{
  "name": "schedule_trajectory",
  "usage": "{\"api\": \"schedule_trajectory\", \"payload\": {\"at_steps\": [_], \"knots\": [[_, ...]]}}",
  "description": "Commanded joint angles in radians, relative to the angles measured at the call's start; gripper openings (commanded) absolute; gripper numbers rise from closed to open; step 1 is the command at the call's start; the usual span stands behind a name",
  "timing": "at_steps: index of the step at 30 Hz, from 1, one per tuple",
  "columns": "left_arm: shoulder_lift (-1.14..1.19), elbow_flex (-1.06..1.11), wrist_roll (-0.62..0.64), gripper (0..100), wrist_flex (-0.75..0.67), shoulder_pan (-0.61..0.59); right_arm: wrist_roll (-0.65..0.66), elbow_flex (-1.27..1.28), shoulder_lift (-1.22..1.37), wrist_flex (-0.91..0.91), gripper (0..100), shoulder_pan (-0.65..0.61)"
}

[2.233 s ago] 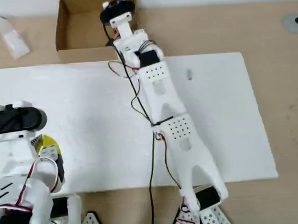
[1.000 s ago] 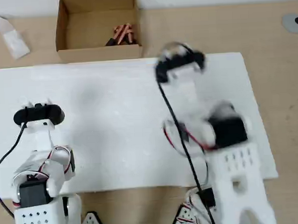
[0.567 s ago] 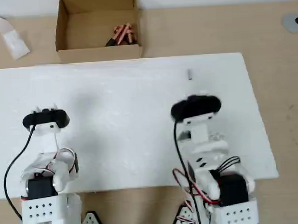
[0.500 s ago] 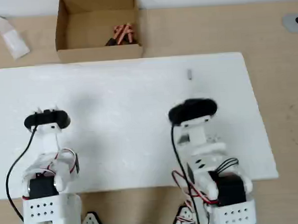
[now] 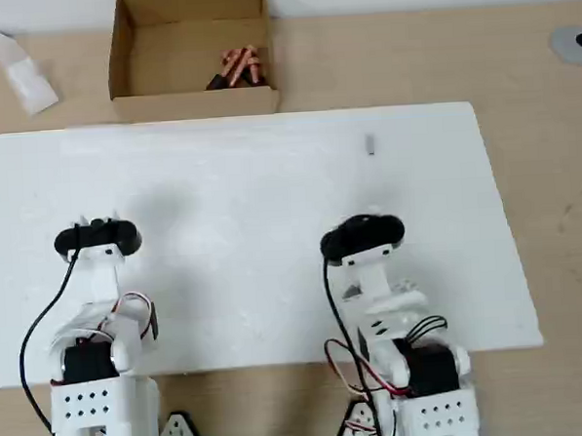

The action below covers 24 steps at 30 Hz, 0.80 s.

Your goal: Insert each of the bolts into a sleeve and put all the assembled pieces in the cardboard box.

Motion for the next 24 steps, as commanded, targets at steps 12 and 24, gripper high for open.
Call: {"api": "schedule_trajectory", "payload": {"at_steps": [12,24], "knots": [[-0.008,0.002,-0.005,1,-0.017,-0.014,0.009,0.018,-0.113,-0.020,1.0,0.108],[-0.008,0.002,-0.005,1,-0.017,-0.014,0.009,0.018,-0.113,-0.020,1.0,0.108]]}}
